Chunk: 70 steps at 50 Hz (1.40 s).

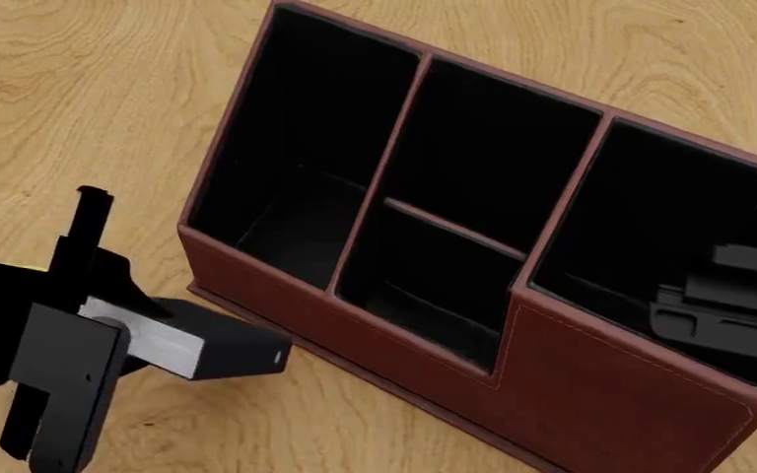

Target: Pick up the book and place it in the back compartment of the caddy.

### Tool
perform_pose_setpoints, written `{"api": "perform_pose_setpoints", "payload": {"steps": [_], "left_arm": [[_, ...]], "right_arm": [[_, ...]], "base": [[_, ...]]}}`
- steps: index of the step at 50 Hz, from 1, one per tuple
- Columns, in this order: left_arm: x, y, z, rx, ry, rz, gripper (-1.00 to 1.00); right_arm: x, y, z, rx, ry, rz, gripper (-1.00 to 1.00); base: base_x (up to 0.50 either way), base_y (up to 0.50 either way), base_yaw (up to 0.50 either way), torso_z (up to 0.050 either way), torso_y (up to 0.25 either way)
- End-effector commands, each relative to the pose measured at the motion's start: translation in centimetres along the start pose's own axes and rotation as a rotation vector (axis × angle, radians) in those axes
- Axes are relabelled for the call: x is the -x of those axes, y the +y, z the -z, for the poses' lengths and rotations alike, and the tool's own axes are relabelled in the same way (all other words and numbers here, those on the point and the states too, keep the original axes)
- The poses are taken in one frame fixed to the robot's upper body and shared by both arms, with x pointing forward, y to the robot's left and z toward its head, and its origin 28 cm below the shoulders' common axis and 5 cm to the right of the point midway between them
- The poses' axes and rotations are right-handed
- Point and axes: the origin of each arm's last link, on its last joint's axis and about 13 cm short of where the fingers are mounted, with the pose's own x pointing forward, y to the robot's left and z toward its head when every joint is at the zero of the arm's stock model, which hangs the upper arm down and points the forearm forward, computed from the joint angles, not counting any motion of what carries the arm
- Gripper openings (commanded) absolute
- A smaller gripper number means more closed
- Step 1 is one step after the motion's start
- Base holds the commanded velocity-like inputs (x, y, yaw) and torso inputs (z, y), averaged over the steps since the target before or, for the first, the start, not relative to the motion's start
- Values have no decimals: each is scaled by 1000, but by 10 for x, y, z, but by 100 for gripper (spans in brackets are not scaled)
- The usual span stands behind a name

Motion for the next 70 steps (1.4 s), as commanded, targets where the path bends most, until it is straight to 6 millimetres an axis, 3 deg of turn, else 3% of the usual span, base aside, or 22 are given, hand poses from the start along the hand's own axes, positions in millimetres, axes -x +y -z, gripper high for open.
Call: {"api": "perform_pose_setpoints", "payload": {"steps": [1,18,34,55,70], "left_arm": [[27,5,-19,-8,-63,-44,-100],[66,7,-48,-24,-93,-14,-100],[103,28,-81,-29,-119,-2,-100],[111,63,-120,-100,-135,11,-100],[99,85,-128,-126,-145,7,-100]], "right_arm": [[1,-1,-1,-4,-4,3,100],[4,-1,-3,-15,-11,3,100],[5,-2,-5,-23,-15,4,100],[9,-6,-7,-36,-19,10,100],[9,-6,-10,-34,-28,7,100]], "base": [[0,0,0,0,0],[0,0,0,0,0],[0,0,0,0,1],[0,0,0,0,0],[0,0,0,0,1]]}}
